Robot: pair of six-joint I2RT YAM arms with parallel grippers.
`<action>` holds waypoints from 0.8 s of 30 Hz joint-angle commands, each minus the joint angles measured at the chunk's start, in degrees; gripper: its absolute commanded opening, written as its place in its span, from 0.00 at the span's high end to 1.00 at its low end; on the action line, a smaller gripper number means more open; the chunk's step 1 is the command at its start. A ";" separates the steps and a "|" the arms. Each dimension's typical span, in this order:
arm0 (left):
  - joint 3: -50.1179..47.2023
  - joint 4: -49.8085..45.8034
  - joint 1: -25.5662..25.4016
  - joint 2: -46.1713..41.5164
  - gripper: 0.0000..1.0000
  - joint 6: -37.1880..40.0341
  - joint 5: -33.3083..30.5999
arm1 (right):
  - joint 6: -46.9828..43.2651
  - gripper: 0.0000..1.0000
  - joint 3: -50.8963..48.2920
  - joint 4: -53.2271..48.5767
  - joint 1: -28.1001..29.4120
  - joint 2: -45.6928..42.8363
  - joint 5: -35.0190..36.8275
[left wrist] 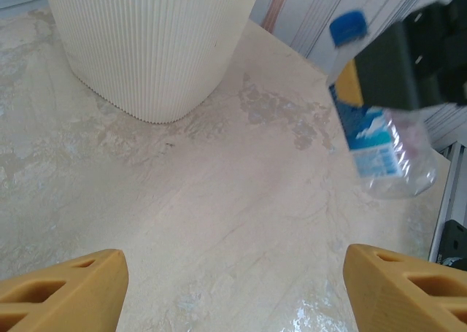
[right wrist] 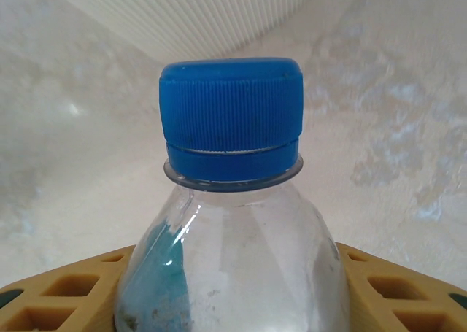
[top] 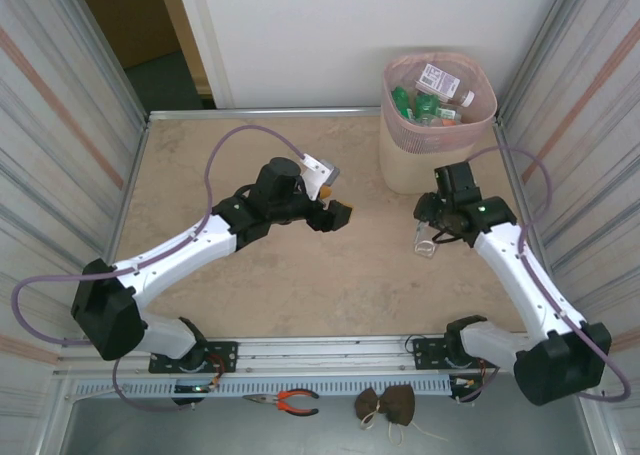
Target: Put the plastic bottles in the bin
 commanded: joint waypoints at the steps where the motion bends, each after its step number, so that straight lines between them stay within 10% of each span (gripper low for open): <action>1: -0.40 -0.08 0.51 -2.71 0.22 0.29 0.61 | -4.66 0.44 5.53 -2.87 -1.52 -1.42 1.44; 24: 1.03 -2.27 0.72 -3.31 0.22 1.42 0.70 | -41.53 0.48 41.56 12.84 -17.52 15.98 -19.27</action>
